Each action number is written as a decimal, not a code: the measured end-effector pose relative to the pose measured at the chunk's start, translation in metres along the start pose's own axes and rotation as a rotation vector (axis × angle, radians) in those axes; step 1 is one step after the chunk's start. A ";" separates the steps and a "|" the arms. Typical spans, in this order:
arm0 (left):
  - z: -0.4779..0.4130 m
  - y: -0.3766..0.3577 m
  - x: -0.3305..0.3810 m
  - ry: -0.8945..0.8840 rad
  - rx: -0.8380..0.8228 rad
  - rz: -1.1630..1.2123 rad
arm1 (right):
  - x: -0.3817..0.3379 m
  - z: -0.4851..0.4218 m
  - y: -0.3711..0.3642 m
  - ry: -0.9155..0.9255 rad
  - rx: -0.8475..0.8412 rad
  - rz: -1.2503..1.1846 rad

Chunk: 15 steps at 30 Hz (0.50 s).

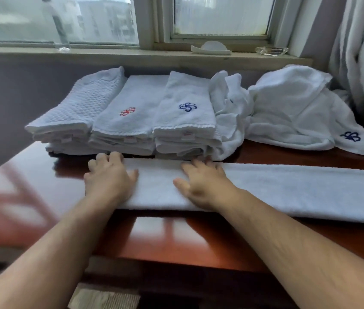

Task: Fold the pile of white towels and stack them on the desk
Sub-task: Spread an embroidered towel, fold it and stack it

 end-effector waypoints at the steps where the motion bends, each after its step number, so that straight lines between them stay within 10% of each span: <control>1: -0.001 -0.002 -0.013 0.074 -0.040 0.010 | -0.006 -0.002 -0.005 -0.010 0.002 0.013; 11: -0.013 -0.012 0.003 0.036 -0.394 -0.164 | -0.010 0.007 -0.005 -0.010 0.146 0.011; 15: -0.003 -0.005 0.004 0.066 -0.357 0.146 | -0.008 0.009 0.000 0.012 0.195 -0.021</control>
Point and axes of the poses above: each hand's wrist, its own z-axis away from the middle knuckle, its own y-axis out of the back of the hand, x = y × z, the point moved 10 cm from there along -z, towards the middle knuckle, and after that the axes turned 3 degrees about y, right-handed, at the moved point
